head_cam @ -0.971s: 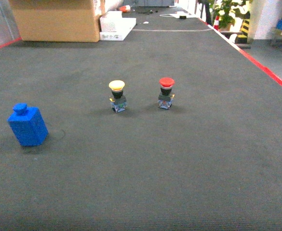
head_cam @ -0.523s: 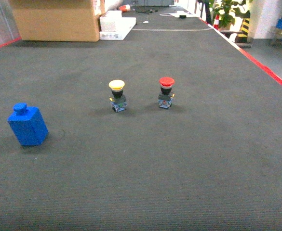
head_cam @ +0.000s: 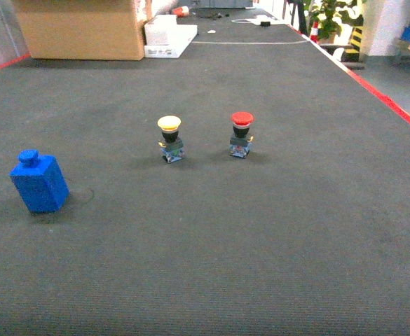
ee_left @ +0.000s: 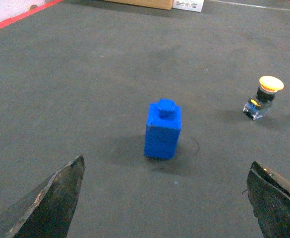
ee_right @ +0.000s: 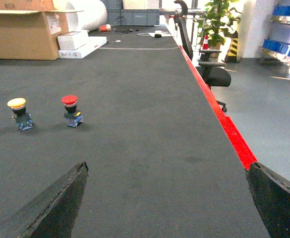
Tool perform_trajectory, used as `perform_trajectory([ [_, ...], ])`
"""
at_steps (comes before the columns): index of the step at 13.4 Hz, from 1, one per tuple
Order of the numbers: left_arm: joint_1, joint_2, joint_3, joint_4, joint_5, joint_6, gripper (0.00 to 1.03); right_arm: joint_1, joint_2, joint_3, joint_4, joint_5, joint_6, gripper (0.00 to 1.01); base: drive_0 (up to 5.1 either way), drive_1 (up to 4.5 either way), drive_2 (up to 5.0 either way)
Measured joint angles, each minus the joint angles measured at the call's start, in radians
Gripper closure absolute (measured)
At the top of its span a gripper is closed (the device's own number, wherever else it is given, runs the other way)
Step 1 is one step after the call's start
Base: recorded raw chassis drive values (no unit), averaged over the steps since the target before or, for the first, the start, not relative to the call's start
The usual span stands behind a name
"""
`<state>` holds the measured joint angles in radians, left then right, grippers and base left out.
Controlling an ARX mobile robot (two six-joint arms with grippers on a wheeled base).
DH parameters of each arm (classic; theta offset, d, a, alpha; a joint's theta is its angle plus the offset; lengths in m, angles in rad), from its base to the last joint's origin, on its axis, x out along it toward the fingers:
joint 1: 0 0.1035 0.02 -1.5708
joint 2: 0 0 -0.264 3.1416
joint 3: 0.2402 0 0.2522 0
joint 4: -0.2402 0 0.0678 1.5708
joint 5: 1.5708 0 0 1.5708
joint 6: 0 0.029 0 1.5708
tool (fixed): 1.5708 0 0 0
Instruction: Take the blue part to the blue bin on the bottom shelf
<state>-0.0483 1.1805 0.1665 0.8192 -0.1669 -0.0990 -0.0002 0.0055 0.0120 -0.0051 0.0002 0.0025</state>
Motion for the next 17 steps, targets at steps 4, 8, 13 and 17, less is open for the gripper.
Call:
perform_trajectory([
  [4,0.054,0.459,0.247,0.039,0.066,0.022,0.05,0.000,0.000,0.000,0.000,0.000,0.000,0.03,0.0,0.00,0.0],
  [8,0.049,0.608,0.380,0.027,0.085,0.043,0.05,0.000,0.000,0.000,0.000,0.000,0.000,0.03,0.0,0.00,0.0],
  [13,0.047,0.791,0.519,0.024,0.069,0.048,0.05,0.000,0.000,0.000,0.000,0.000,0.000,0.03,0.0,0.00,0.0],
  [17,0.055,0.913,0.669,-0.032,0.071,0.055,0.05,0.000,0.000,0.000,0.000,0.000,0.000,0.03,0.0,0.00,0.0],
])
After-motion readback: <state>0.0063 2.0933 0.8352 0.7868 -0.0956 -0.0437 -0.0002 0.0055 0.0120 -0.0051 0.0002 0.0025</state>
